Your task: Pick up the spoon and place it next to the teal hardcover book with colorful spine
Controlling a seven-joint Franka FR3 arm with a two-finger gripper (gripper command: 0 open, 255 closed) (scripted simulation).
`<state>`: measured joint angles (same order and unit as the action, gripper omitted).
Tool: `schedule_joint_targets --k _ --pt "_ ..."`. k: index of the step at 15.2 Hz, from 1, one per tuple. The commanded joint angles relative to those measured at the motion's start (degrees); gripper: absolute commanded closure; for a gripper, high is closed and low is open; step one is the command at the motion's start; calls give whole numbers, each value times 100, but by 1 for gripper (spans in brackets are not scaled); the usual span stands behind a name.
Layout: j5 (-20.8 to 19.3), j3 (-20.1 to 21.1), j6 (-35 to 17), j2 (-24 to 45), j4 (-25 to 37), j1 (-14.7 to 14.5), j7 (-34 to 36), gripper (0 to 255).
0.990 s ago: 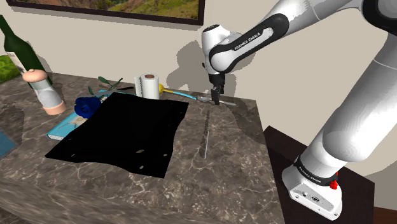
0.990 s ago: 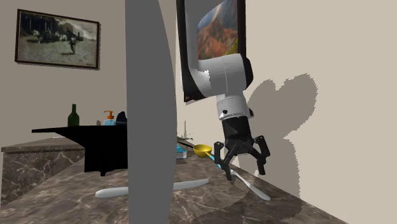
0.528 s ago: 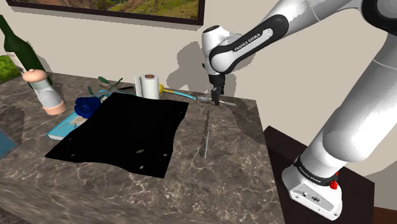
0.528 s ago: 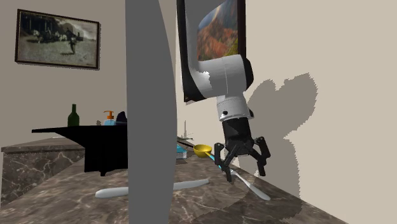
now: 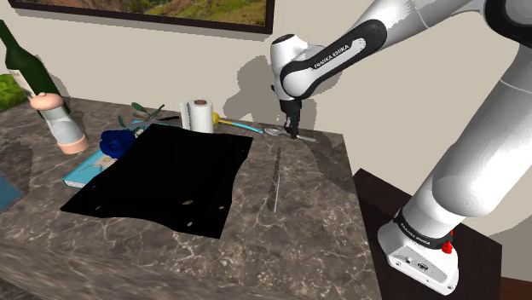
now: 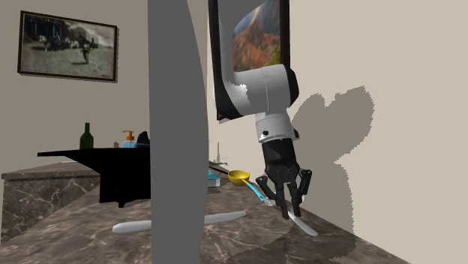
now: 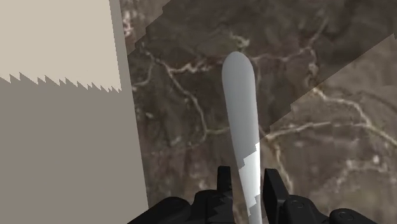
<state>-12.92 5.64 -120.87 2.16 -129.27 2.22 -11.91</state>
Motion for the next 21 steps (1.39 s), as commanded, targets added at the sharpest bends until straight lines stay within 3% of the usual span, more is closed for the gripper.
schedule_joint_targets --k 1,21 --pt "0 0 0 0 0 0 0 255" --pt "212 17 1397 -679 753 -20 -330 255"
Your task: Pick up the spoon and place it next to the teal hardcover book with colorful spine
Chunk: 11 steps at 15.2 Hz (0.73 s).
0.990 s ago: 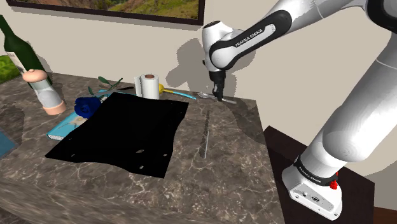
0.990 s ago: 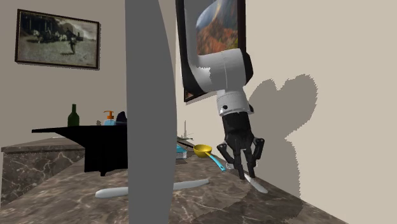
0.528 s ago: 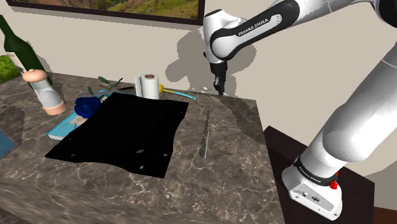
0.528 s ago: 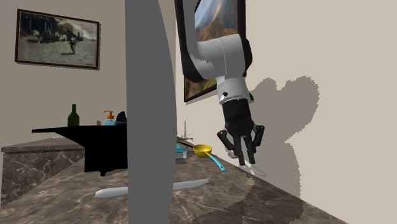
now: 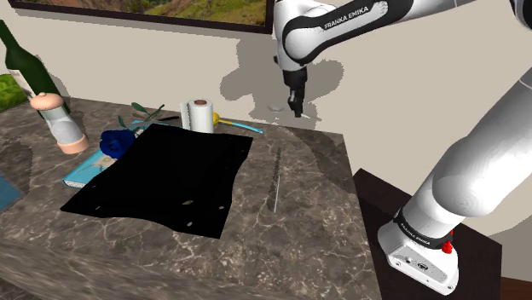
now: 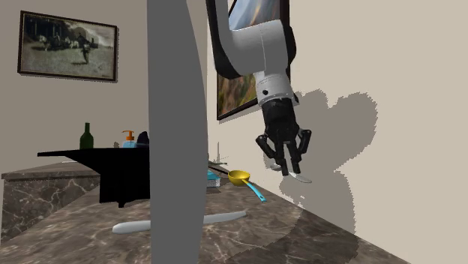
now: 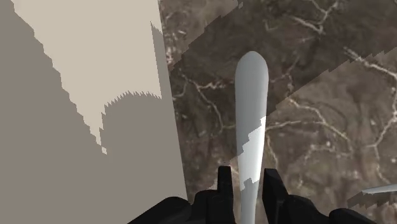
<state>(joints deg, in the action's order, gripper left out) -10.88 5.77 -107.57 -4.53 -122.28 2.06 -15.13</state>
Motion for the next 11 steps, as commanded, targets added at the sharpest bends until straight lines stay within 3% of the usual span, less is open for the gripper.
schedule_joint_targets --k 1,11 --pt "7 4 68 -12 55 -4 -8 255" --pt "175 701 501 798 1071 -672 1257 255"
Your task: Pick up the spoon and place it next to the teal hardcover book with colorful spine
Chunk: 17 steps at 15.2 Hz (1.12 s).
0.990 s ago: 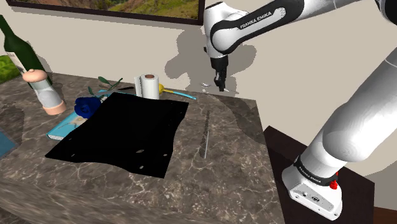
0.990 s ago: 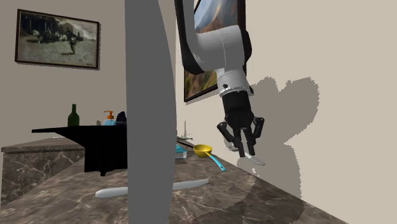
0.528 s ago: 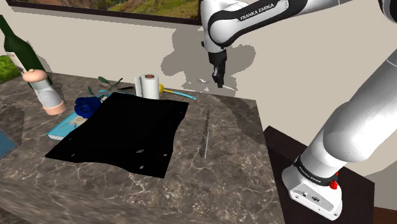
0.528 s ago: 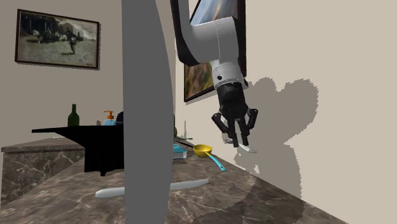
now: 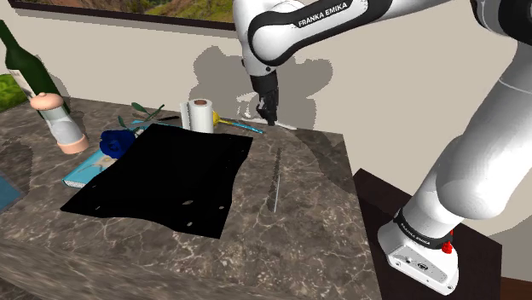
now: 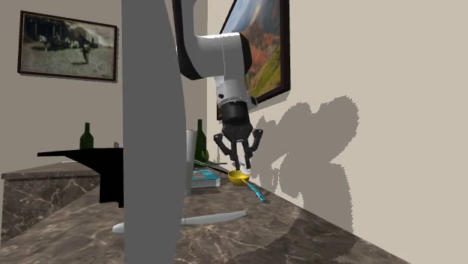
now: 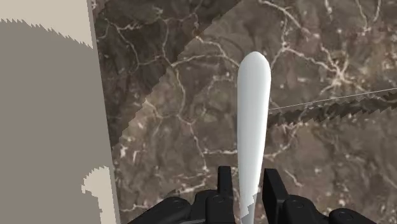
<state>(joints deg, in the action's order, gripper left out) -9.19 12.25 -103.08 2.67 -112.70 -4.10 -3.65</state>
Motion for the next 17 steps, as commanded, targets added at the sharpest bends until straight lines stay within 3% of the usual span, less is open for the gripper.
schedule_joint_targets --k 1,10,17 --pt "7 113 103 189 251 -126 235 255" --pt "-135 562 724 1478 1958 -872 1355 255" --pt "-184 530 241 1606 1593 -878 1425 255"
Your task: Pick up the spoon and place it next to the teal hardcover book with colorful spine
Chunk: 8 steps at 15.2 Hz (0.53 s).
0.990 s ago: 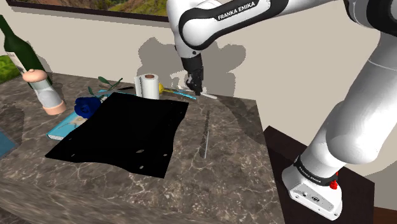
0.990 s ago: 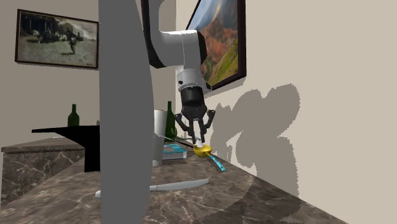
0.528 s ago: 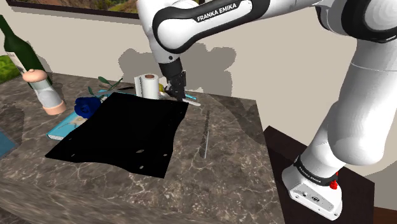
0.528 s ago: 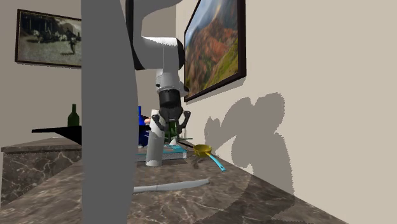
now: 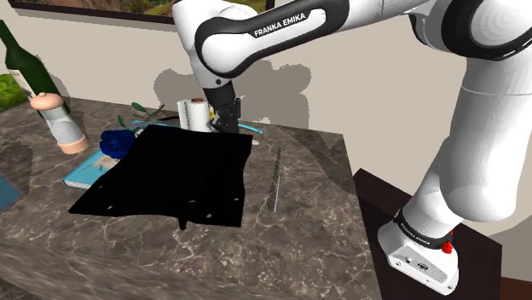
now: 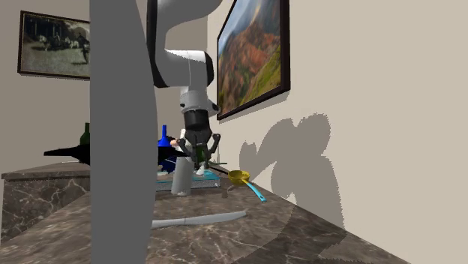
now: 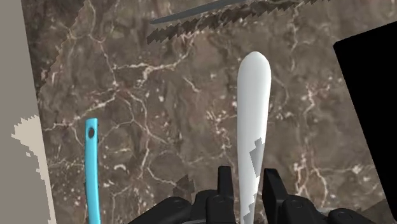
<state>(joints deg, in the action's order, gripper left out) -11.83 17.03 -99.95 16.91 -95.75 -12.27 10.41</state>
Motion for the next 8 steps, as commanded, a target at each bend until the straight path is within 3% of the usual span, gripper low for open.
schedule_joint_targets --k 1,8 --pt "69 54 -139 205 -148 -56 31 255" --pt "-171 475 -569 448 -424 327 223 255"
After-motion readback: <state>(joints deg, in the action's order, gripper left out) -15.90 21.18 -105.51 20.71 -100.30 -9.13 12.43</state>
